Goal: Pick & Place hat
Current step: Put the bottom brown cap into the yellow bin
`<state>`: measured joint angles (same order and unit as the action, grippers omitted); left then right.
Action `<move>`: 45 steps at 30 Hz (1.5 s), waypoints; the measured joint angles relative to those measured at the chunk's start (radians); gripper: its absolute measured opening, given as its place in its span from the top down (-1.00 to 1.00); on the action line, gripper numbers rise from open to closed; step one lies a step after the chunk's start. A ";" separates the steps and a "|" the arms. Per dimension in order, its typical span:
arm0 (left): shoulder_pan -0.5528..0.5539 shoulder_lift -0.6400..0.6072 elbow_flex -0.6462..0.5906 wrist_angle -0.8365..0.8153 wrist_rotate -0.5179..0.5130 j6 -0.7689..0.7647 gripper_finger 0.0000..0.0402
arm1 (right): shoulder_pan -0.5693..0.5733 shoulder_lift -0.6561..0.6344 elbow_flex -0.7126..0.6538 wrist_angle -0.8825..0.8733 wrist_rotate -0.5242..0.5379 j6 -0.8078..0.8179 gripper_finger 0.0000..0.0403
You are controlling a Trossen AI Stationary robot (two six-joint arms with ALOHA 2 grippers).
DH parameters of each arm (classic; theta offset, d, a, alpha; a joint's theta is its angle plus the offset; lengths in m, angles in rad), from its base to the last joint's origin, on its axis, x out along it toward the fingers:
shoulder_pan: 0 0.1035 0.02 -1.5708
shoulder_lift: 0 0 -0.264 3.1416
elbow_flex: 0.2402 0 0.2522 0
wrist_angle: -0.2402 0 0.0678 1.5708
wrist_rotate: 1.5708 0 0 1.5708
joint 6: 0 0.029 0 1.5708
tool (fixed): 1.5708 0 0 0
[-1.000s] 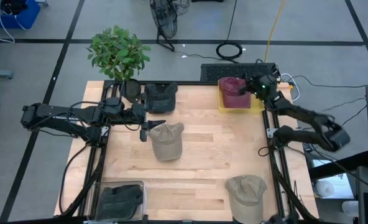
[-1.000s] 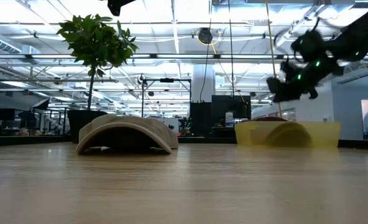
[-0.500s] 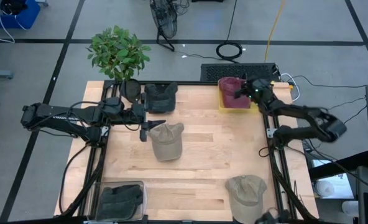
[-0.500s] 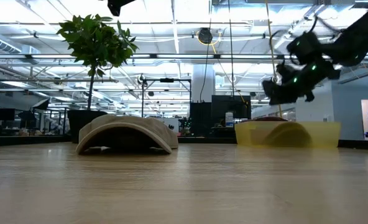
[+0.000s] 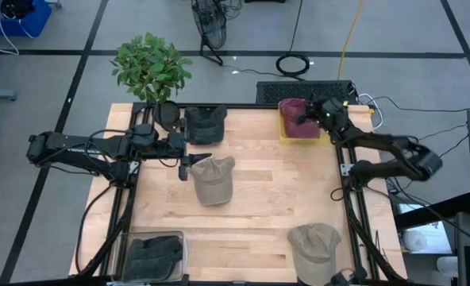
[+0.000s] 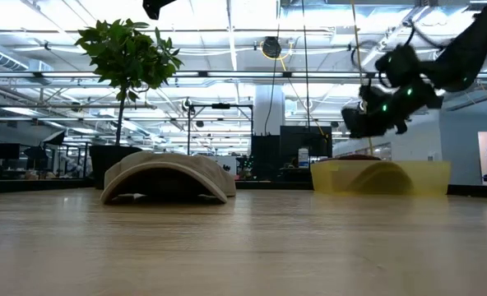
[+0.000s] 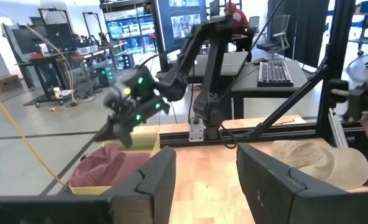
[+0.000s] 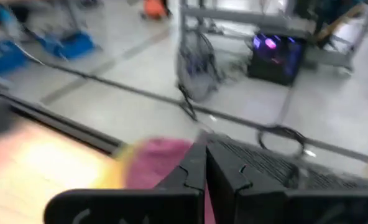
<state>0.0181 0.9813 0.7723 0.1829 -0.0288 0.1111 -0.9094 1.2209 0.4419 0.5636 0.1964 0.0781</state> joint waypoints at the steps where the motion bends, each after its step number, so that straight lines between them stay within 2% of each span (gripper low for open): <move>1: 0.000 0.000 0.000 0.000 0.000 -0.002 0.14 | 0.010 -0.039 0.000 -0.010 -0.016 0.009 1.00; 5: 0.000 0.000 0.000 -0.007 0.000 -0.019 0.14 | 0.053 -0.148 0.000 -0.027 -0.057 0.055 1.00; 7: 0.000 0.000 0.000 -0.012 0.000 -0.031 0.14 | 0.073 -0.178 0.000 -0.031 -0.114 0.074 1.00; 12: -0.001 0.000 0.000 -0.027 0.000 -0.042 0.14 | 0.113 -0.200 0.000 -0.031 -0.297 0.078 1.00; 17: -0.001 0.000 0.000 -0.024 0.000 -0.038 0.14 | 0.151 -0.200 0.000 -0.049 -0.399 0.038 1.00; 22: 0.001 0.000 0.000 -0.023 -0.001 -0.026 0.14 | 0.213 -0.200 0.000 -0.115 -0.662 0.077 1.00; 26: 0.001 0.000 0.000 -0.023 -0.017 -0.027 0.14 | 0.308 -0.209 0.000 -0.266 -0.771 0.115 1.00; 31: 0.001 0.000 0.000 -0.023 -0.018 -0.040 0.14 | 0.474 -0.241 -0.001 -0.464 -0.776 0.084 1.00; 35: 0.001 0.000 0.000 -0.024 -0.018 -0.042 0.14 | 0.616 -0.278 -0.001 -0.511 -0.770 0.098 1.00; 37: 0.001 0.000 0.000 -0.024 -0.018 -0.042 0.14 | 0.676 -0.291 -0.001 -0.499 -0.725 0.104 1.00; 41: 0.001 0.000 0.000 -0.024 -0.018 -0.039 0.14 | 0.763 -0.292 -0.001 -0.432 -0.549 0.112 1.00; 45: 0.001 0.000 0.000 -0.024 -0.019 -0.041 0.14 | 0.810 -0.283 0.015 -0.437 -0.536 0.112 0.95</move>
<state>0.0189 0.9813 0.7723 0.1585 -0.0475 0.0700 -0.0990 0.9375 0.4569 0.1263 -0.3393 0.1902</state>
